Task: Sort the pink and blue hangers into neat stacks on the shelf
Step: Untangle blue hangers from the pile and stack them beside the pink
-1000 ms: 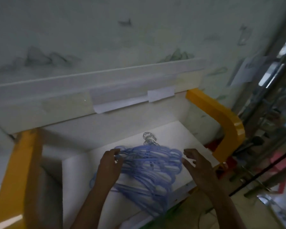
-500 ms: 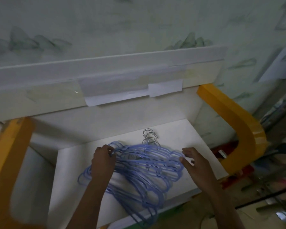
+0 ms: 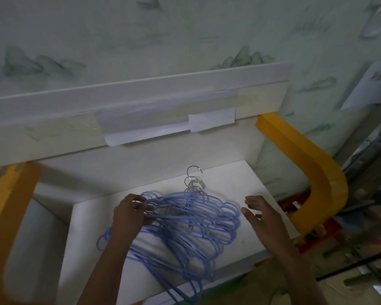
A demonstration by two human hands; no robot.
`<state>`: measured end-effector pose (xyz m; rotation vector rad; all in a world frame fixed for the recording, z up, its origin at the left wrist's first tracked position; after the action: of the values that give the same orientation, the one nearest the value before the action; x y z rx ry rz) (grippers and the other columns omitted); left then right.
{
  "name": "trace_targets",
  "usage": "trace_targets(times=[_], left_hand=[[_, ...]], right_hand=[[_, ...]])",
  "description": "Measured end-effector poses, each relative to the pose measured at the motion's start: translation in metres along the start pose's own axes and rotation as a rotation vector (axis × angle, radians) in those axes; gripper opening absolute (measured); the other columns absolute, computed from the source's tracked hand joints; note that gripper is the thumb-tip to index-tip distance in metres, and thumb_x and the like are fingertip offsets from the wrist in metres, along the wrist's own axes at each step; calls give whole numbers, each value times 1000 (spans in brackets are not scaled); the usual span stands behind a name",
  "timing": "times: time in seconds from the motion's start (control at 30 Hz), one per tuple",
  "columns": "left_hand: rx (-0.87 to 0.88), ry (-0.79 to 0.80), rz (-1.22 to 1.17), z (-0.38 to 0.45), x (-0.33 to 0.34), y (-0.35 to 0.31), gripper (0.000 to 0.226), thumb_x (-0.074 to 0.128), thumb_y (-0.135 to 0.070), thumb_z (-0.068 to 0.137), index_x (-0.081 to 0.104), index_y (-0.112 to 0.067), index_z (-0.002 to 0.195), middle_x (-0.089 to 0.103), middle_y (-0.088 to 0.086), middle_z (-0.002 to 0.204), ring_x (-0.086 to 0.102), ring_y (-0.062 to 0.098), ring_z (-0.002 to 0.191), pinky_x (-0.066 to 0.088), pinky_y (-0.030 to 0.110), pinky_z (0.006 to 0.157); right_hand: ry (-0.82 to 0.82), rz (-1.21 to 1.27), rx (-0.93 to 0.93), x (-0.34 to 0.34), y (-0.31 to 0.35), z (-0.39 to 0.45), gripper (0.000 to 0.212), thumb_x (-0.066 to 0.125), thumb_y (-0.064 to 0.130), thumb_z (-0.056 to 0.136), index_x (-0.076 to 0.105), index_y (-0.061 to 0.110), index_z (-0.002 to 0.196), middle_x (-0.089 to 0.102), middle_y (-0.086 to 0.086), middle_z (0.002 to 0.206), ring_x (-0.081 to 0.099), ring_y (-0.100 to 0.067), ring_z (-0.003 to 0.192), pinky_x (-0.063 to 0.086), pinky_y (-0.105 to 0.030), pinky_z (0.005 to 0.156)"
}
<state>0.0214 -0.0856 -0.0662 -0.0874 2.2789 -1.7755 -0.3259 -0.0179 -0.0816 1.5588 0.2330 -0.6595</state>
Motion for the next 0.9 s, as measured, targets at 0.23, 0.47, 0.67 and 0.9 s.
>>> trace_targets(times=[0.23,0.47,0.67,0.9], left_hand=[[47,39,-99,-6,-7,-8,17,52,7,95,68,3,97,72,16,76,67,38,68,59,29,54],[84,-46,-189,-7,-22,-8,20,47,7,97,66,2,101,74,9,72,71,28,57,58,26,54],[127,-65,-185,-13,-29,-9,20,46,6,98,64,3,106,68,22,88,71,26,59,59,24,57],[132,-65,-181,-16,-39,-11,21,45,3,100,65,1,107,70,20,89,73,29,64,59,24,59]], right_hand=[[-16,54,17,-1,0,2,27,68,23,90,58,31,113,64,14,112,59,-5,108,51,-35,92],[6,35,28,9,-2,7,25,67,21,91,60,24,115,65,10,112,60,-6,106,49,-29,90],[36,-162,84,27,-19,18,32,63,23,94,61,12,123,66,-6,115,61,-17,97,45,-26,85],[76,-269,116,47,-27,29,20,65,24,92,70,10,106,71,-7,101,65,-23,96,46,-29,81]])
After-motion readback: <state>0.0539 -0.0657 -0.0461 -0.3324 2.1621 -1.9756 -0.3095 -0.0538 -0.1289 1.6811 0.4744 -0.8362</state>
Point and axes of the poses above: each hand's wrist, its own z-axis towards the middle knuckle, its own x-axis out of the palm, y = z × x, the point moved 2 cm from there along z, towards the middle knuckle
